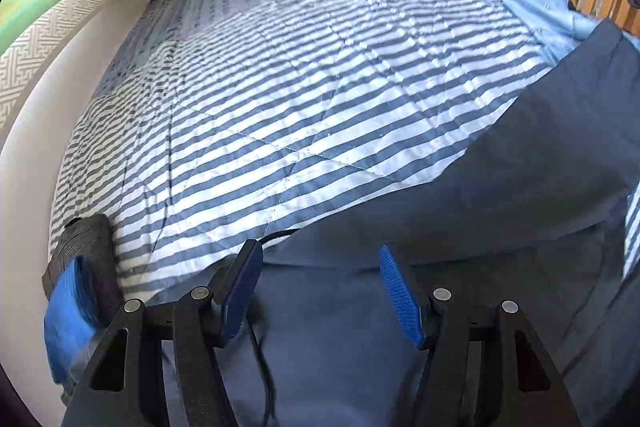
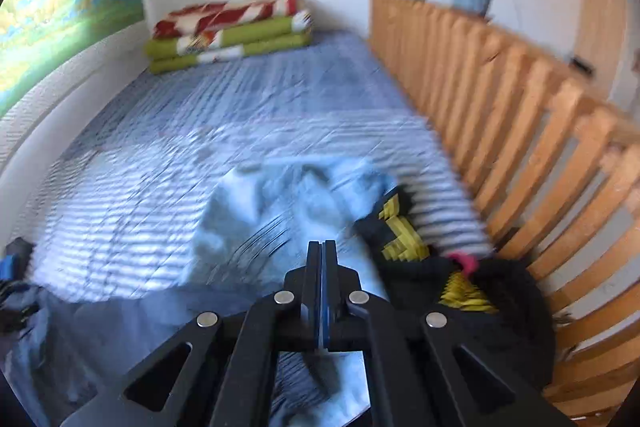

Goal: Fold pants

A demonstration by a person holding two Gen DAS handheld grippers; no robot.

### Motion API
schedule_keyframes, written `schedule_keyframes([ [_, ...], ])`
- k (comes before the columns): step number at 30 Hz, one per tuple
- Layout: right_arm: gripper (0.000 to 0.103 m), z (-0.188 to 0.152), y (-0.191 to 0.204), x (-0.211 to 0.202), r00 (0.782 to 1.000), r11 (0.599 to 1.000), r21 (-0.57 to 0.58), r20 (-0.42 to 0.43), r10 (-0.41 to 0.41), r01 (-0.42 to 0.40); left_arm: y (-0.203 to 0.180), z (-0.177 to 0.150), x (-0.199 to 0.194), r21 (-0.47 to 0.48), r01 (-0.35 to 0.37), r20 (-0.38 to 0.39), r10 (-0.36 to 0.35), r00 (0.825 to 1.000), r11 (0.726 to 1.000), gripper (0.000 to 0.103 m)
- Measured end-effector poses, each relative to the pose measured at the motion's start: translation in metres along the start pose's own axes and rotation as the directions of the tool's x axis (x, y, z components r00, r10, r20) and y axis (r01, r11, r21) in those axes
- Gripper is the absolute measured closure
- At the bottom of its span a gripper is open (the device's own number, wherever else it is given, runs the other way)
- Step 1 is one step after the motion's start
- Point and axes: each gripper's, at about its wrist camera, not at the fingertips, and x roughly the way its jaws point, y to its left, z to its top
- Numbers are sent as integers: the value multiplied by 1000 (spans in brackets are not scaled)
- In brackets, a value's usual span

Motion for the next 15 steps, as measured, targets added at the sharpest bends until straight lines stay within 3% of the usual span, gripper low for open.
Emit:
schedule_keyframes([
  [1,85,-1,2,10,999,1000,-5,-43,18,-18,1,2,7,10,10,-14,-10,1000,1000,38],
  [2,72,-2,6,18,998,1000,-19,-55,-17,16,1,4,12,21,12,-20,-12,1000,1000,38],
  [8,44,0,21,62,990,998,-46,-135,47,-53,0,7,42,43,39,-54,-37,998,998,38],
  [10,44,-1,23,77,987,998,-51,-160,28,-36,0,6,48,43,54,-56,-51,997,998,40],
  [15,48,-16,19,89,970,990,14,-195,143,-143,5,5,54,14,79,-49,-78,996,997,44],
])
